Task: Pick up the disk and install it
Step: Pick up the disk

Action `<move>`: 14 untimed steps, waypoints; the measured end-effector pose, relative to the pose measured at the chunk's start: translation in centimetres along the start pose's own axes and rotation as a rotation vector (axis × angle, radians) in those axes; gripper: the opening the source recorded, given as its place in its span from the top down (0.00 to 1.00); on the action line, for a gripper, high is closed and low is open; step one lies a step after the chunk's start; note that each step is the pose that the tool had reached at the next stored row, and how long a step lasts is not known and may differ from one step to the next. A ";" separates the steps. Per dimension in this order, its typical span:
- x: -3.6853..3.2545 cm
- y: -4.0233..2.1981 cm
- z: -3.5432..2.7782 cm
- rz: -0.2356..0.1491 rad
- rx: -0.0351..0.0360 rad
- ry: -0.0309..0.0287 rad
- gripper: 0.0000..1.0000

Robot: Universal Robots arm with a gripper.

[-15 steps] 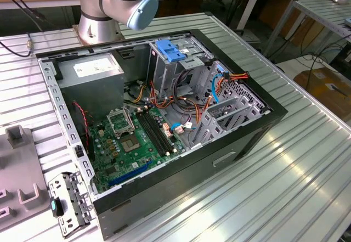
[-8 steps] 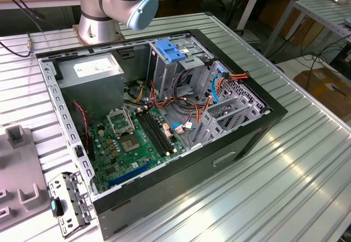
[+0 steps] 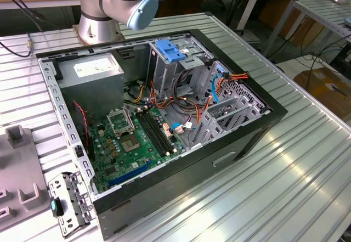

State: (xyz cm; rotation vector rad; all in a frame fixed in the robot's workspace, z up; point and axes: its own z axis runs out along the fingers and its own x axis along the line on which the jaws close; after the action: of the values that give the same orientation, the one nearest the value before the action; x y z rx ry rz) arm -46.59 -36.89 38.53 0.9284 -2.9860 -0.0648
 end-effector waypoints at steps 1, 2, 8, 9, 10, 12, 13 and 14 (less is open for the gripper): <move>0.00 0.00 0.00 0.000 0.0000 -0.0001 0.89; 0.00 0.00 0.00 0.000 0.0000 0.0000 0.89; 0.00 0.00 0.00 -0.001 0.0000 0.0000 0.89; 0.00 0.00 0.00 -0.001 0.0000 0.0000 0.89; 0.00 0.00 0.00 -0.001 0.0000 0.0000 0.89; 0.00 0.00 0.00 -0.001 0.0000 0.0000 0.89; 0.00 0.00 0.00 -0.001 0.0000 0.0001 0.89; 0.00 0.00 0.00 -0.005 0.0000 0.0002 0.89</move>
State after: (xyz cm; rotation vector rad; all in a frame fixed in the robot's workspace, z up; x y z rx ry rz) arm -46.59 -36.89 38.53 0.9363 -2.9834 -0.0647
